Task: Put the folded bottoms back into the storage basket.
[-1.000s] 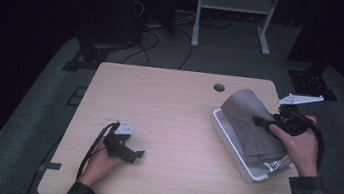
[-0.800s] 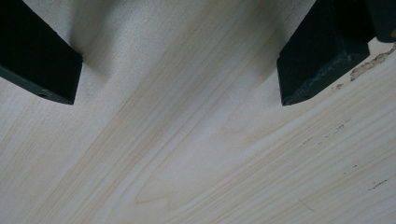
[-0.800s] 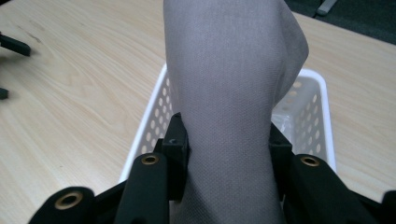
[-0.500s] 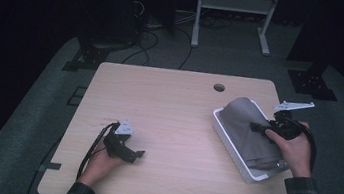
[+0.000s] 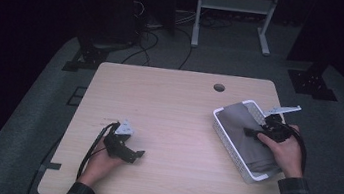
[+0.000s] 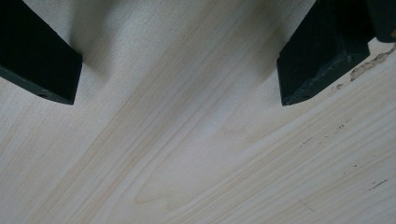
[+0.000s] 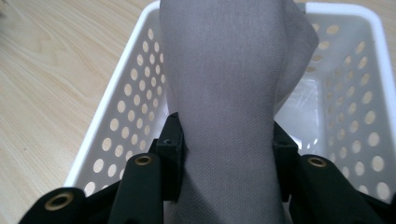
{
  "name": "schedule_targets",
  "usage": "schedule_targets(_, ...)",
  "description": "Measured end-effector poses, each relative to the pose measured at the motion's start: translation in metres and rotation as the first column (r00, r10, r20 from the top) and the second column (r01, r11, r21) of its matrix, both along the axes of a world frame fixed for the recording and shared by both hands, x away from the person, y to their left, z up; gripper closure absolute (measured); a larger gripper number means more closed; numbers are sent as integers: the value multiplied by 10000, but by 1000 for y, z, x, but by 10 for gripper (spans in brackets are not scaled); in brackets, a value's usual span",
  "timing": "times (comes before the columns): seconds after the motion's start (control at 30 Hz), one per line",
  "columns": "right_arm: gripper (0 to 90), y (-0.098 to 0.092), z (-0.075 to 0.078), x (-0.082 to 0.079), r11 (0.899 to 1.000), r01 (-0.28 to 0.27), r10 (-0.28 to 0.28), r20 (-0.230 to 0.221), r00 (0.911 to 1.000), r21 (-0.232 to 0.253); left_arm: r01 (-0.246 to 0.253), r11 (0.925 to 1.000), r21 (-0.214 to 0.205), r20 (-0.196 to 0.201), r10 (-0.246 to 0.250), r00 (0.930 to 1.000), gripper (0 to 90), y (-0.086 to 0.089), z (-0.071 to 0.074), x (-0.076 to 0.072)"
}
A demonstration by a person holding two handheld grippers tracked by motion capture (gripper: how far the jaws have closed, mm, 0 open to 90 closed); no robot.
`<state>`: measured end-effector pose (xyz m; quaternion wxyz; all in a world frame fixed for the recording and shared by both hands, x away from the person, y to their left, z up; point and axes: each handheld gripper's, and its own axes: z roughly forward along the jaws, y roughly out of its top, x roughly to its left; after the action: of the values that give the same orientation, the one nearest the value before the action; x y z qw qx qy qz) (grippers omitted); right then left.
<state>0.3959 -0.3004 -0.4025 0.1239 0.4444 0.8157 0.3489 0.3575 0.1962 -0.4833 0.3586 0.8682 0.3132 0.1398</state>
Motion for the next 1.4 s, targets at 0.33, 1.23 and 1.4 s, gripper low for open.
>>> schedule_targets(0.33, 499, 5, -9, 4, 9986, 90, -102, -218, 9997, -530, -7, 10000, -1, 5, 7, 10000, 0, 0, 0, 0)
schedule_targets(1.23, 890, -63, 27, -19, 9834, 1538, -1507, 382, 9878, -963, -13, 10000, -10, 7, 13, 10000, 0, 0, 0, 0)
schedule_targets(1.4, 894, -75, 25, -21, 9753, 1855, -1837, 254, 9826, -1198, -8, 10000, 2, 7, 8, 10000, 0, 0, 0, 0)
